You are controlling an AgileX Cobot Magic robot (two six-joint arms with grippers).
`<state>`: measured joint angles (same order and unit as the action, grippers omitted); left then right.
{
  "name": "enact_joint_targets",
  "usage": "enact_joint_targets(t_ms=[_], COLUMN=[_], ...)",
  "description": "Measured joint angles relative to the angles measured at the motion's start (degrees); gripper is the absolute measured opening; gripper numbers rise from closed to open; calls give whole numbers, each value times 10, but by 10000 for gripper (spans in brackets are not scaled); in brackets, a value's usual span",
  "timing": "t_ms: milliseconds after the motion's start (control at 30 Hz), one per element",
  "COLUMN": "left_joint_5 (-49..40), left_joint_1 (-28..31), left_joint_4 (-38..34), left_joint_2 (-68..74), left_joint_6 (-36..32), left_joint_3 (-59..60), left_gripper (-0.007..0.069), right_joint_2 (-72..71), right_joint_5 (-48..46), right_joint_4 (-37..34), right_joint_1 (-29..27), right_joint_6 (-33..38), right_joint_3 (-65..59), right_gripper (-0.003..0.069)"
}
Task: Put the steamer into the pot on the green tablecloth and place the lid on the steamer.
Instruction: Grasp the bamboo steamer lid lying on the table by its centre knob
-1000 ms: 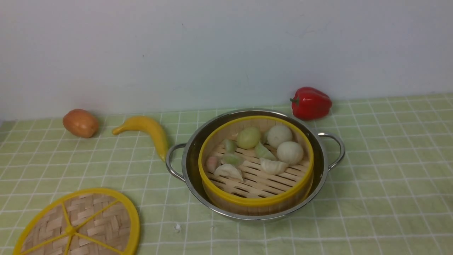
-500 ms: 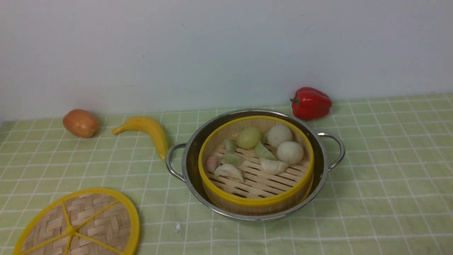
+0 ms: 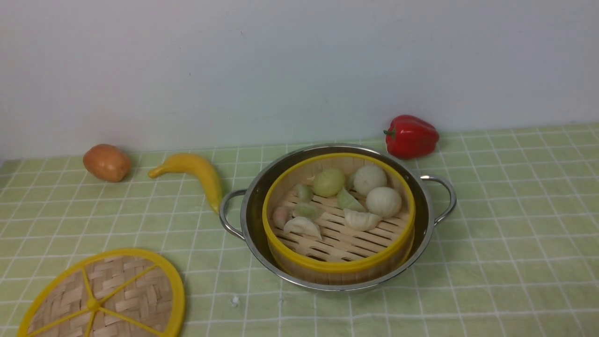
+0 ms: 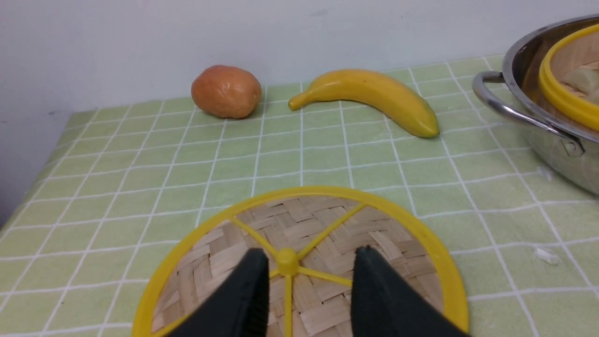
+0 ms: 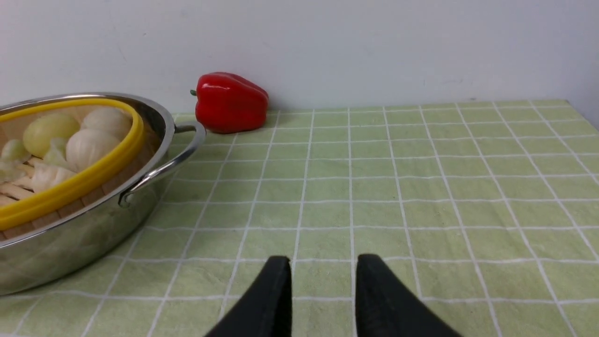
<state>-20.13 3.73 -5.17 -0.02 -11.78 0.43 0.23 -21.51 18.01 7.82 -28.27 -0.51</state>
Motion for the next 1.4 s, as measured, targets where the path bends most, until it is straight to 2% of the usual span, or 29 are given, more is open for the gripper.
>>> enact_joint_targets(t_ms=[167, 267, 433, 1300, 1400], left_joint_5=[0, 0, 0, 6, 35], left_joint_1=[0, 0, 0, 0, 0], left_joint_4=[0, 0, 0, -2, -66], left_joint_2=[0, 0, 0, 0, 0], left_joint_6=[0, 0, 0, -5, 15], left_joint_3=[0, 0, 0, 0, 0], left_gripper=[243, 243, 243, 243, 243], right_joint_2=[0, 0, 0, 0, 0], right_joint_5=[1, 7, 7, 11, 11], right_joint_4=[-24, -80, -109, -113, -113], right_joint_1=[0, 0, 0, 0, 0], right_joint_6=[26, 117, 173, 180, 180], right_joint_3=[0, 0, 0, 0, 0], right_gripper=[236, 239, 240, 240, 240])
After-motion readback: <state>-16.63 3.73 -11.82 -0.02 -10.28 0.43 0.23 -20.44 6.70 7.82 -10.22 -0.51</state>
